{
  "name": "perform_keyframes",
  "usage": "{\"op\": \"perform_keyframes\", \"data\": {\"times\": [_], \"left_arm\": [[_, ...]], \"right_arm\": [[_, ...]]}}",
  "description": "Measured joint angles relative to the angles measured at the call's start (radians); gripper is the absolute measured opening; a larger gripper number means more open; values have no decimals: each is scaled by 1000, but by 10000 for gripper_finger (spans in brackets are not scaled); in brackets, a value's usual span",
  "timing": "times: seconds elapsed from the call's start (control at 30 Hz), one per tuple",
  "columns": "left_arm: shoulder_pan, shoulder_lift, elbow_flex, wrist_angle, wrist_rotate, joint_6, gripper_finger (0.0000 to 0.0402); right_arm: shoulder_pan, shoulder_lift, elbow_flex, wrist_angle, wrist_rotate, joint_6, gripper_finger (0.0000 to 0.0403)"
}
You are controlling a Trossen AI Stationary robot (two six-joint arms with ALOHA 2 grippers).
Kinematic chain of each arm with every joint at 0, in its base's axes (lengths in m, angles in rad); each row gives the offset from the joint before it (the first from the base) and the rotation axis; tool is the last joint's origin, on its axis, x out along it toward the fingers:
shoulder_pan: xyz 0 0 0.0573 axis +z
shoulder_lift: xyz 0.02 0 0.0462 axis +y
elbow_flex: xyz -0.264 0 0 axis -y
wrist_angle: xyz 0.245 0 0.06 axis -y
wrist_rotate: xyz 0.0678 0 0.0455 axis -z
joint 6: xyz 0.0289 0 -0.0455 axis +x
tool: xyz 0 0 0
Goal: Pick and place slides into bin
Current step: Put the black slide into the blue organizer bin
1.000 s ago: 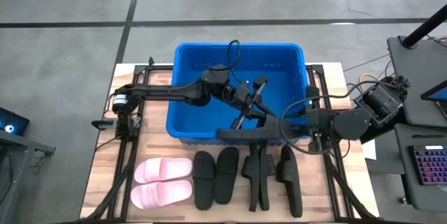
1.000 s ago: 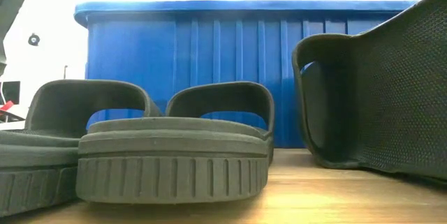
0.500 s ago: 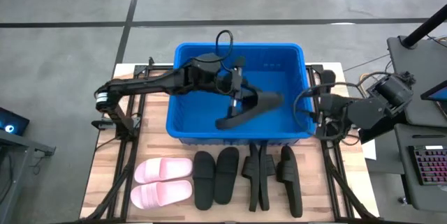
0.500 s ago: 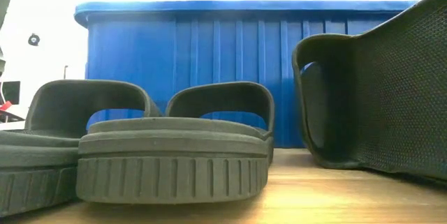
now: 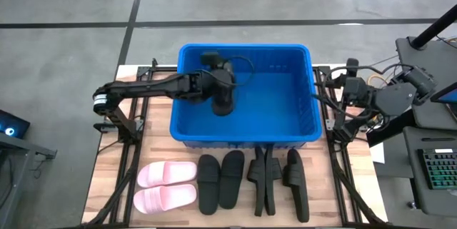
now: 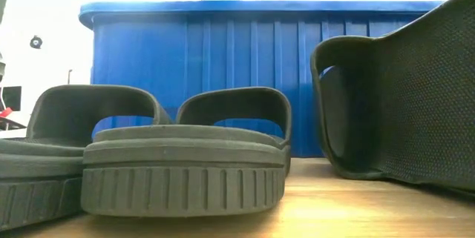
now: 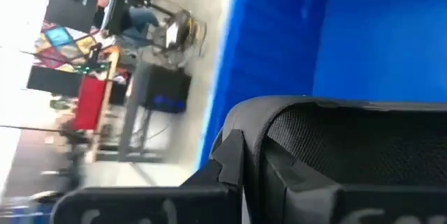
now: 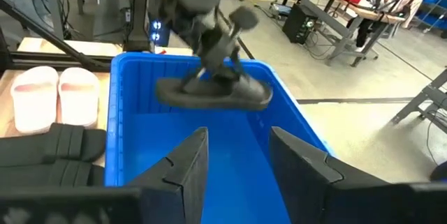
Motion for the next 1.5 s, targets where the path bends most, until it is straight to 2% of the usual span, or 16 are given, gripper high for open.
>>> {"op": "perform_keyframes", "data": {"times": [0.1,0.2,0.33,0.47,0.53,0.67,0.87,1.13,1.5], "left_arm": [[10,0,-114,54,-4,16,0],[23,3,-226,95,-60,31,0],[55,2,-358,257,-64,129,0],[98,2,-457,411,5,241,0],[127,2,-482,437,52,293,0],[185,2,-514,466,114,316,0],[259,2,-528,487,150,355,0],[312,51,-531,496,266,502,0],[314,116,-534,476,237,551,0]], "right_arm": [[0,-6,0,-3,-1,0,136],[0,-5,0,-6,-2,0,133],[0,-4,0,-7,-2,-1,129],[0,-3,0,-8,-2,-7,127],[0,-4,0,-8,-3,3,129],[0,-4,0,-8,-4,23,134],[0,2,0,-8,-6,23,136],[0,4,-1,-8,-6,27,124],[0,3,-1,-8,-6,26,129]]}}
